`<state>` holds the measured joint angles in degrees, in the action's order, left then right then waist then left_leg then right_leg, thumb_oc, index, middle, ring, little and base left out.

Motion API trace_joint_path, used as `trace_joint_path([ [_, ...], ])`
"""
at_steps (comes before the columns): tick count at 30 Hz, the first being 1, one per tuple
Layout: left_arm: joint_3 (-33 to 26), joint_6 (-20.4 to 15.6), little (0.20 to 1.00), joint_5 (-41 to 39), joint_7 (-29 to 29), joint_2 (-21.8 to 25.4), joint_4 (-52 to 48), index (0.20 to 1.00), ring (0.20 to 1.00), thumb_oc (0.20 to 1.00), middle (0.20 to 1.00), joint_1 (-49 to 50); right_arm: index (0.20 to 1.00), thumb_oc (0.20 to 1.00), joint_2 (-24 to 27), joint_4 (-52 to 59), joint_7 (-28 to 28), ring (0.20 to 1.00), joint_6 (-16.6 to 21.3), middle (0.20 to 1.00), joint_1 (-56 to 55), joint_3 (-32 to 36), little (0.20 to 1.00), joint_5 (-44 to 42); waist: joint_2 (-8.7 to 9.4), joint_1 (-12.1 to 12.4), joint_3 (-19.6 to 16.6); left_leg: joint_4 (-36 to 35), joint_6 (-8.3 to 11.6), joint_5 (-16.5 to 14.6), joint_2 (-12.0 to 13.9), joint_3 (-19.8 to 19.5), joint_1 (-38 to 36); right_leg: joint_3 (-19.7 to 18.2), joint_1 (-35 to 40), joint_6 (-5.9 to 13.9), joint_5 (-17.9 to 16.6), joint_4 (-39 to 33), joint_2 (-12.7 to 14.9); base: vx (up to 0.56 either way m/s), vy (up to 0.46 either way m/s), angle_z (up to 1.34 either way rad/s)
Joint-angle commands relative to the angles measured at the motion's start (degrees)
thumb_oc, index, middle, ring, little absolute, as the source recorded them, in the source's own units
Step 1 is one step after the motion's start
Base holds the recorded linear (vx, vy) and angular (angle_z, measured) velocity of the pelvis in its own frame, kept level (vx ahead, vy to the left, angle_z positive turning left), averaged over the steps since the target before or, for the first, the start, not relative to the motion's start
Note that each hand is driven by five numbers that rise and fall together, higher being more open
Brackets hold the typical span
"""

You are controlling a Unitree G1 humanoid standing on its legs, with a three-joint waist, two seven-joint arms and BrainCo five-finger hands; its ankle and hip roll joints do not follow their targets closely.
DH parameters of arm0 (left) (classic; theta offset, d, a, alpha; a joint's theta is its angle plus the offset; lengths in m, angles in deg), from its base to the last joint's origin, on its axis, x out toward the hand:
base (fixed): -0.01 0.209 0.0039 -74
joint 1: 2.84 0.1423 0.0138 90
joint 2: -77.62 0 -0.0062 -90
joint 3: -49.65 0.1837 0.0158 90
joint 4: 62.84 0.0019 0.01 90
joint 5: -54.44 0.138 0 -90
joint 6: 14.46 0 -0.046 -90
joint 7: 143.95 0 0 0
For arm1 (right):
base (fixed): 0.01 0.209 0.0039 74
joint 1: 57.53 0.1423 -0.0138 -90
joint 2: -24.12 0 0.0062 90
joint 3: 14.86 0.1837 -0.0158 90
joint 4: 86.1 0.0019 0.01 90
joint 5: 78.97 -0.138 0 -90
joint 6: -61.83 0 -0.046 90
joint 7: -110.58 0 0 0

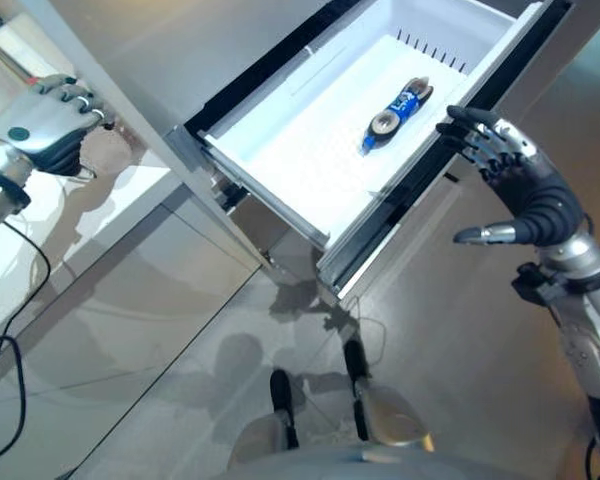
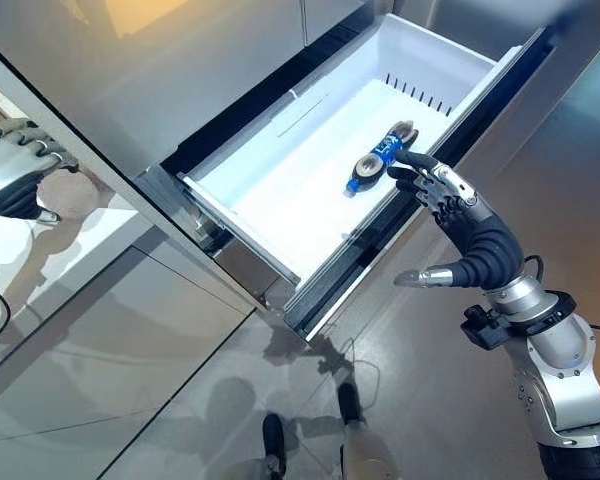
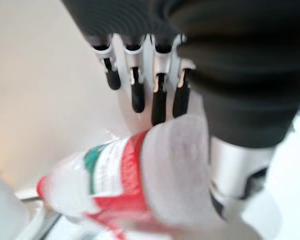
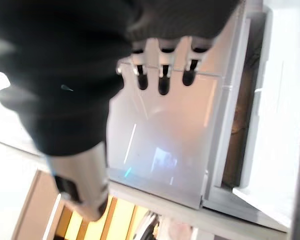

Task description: Take the drinks into the refrigerator

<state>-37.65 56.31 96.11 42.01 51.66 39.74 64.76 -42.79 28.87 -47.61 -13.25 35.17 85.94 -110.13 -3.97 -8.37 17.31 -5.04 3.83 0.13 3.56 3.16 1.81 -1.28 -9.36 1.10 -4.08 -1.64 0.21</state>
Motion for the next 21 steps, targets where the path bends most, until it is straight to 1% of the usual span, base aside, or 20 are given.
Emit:
trace_joint_path([
  [1, -3.77, -0.12, 1.000, -2.72, 0.11, 2.40, -0.86, 1.000, 1.000, 1.000, 1.000, -0.46, 1.000, 1.000, -0.88, 6.09, -0.11, 1.000, 2.96, 1.000, 3.03, 4.14, 1.000, -3.55, 0.95, -2.98, -0.16, 6.05, -2.39, -6.97, -1.03, -2.57, -2.46, 2.11, 0.23, 3.10, 13.86, 12.62, 1.20, 0.01, -0.014, -0.09],
  [6, -4.32, -0.56, 1.000, -2.69, 0.15, 1.98, -0.88, 1.000, 1.000, 1.000, 1.000, 0.33, 1.000, 1.000, -0.80, 6.23, -0.03, 1.000, 3.01, 1.000, 2.87, 4.45, 1.000, -4.02, 0.78, -3.38, 0.45, 5.61, -2.22, -6.60, -0.73, -2.91, -1.93, 2.43, -1.11, 3.14, 13.99, 13.25, 0.99, -0.01, -0.012, -0.05],
  [12, -4.84, -0.96, 1.000, -2.45, -0.27, 1.53, -0.79, 1.000, 1.000, 1.000, 1.000, 1.54, 1.000, 1.000, -1.94, 6.76, 0.57, 1.000, 3.09, 1.000, 1.41, 5.38, 1.000, -3.63, 0.70, -3.42, 0.54, 5.33, -2.19, -6.64, -0.80, -3.16, -2.24, 2.62, -0.59, 3.10, 14.12, 12.82, 1.03, 0.00, 0.000, 0.00],
  [18, -5.09, -1.16, 1.000, -2.31, -0.43, 1.34, -0.79, 1.000, 1.000, 1.000, 1.000, 1.41, 1.000, 1.000, -2.53, 6.97, 0.96, 1.000, 2.99, 1.000, 1.22, 5.69, 1.000, -3.88, 0.88, -3.58, 0.93, 5.22, -2.19, -6.63, -0.83, -3.32, -2.37, 2.87, -0.12, 3.09, 13.87, 12.10, 1.17, 0.00, 0.000, 0.00],
  [21, -4.15, -1.37, 1.000, -2.85, -0.78, 1.30, -0.86, 1.000, 1.000, 1.000, 1.000, 0.17, 1.000, 1.000, -2.01, 6.86, 1.17, 1.000, 2.87, 1.000, 1.94, 5.00, 1.000, -4.29, 1.14, -3.71, 1.08, 5.58, -2.16, -6.74, -0.97, -3.34, -2.26, 2.89, 0.29, 3.21, 13.52, 11.57, 1.43, -0.03, 0.016, 0.00],
])
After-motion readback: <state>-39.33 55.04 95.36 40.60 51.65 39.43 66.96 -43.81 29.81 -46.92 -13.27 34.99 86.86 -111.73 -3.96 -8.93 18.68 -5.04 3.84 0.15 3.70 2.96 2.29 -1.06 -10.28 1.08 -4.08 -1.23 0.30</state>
